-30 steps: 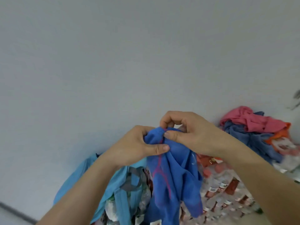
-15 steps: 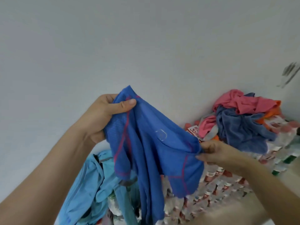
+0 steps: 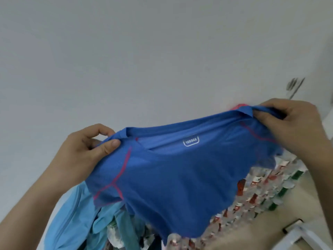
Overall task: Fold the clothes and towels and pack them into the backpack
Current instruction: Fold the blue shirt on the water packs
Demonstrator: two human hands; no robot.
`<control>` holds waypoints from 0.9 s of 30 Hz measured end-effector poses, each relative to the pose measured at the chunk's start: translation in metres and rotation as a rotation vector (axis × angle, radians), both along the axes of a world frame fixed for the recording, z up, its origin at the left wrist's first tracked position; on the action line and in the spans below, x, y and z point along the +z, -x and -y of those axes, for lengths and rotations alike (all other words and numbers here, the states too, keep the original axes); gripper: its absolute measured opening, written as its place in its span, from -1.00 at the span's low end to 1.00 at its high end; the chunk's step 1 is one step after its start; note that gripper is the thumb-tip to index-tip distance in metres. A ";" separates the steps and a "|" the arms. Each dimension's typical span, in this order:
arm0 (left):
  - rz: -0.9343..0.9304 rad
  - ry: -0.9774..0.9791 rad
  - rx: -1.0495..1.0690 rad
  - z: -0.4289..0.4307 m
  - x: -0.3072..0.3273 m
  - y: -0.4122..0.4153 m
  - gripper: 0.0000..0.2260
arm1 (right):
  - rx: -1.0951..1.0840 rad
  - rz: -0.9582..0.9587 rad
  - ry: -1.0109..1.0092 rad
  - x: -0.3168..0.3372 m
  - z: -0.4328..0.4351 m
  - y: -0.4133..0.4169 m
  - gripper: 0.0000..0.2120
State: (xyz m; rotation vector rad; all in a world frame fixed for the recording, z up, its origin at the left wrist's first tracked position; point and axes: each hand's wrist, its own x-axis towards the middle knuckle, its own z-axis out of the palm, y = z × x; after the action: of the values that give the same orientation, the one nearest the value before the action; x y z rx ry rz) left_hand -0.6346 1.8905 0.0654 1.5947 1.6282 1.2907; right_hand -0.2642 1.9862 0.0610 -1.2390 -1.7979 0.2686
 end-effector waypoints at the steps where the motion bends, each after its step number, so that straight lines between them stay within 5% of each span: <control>1: 0.102 0.044 -0.050 -0.001 0.003 0.004 -0.66 | -0.001 -0.022 -0.019 0.007 -0.002 -0.002 -0.93; 3: 0.270 0.171 -0.209 -0.009 0.004 0.016 -0.48 | -0.012 -0.010 -0.034 0.018 -0.013 0.000 -0.96; 6: 0.364 0.286 -0.335 -0.037 -0.021 0.032 -0.61 | -0.046 0.161 -0.007 0.006 -0.054 0.009 -0.91; 10: 0.076 0.256 -0.146 -0.083 -0.097 0.040 -0.68 | -0.048 0.307 0.160 -0.072 -0.124 0.026 -0.95; 14: -0.272 0.207 0.056 -0.127 -0.164 0.040 -0.46 | -0.112 0.370 0.262 -0.145 -0.177 0.042 -0.96; 18: -0.617 0.230 0.171 -0.164 -0.189 0.031 -0.58 | -0.144 0.395 0.147 -0.191 -0.218 0.055 -0.95; 27: -0.687 0.350 0.282 -0.198 -0.233 0.015 -0.72 | -0.091 0.495 0.147 -0.261 -0.269 0.063 -0.94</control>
State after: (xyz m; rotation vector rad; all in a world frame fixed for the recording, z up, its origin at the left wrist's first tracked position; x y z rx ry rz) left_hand -0.6500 2.0884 -0.1672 1.7200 2.4017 0.5211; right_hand -0.3267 2.2556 -0.2005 -1.5897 -2.1581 0.0412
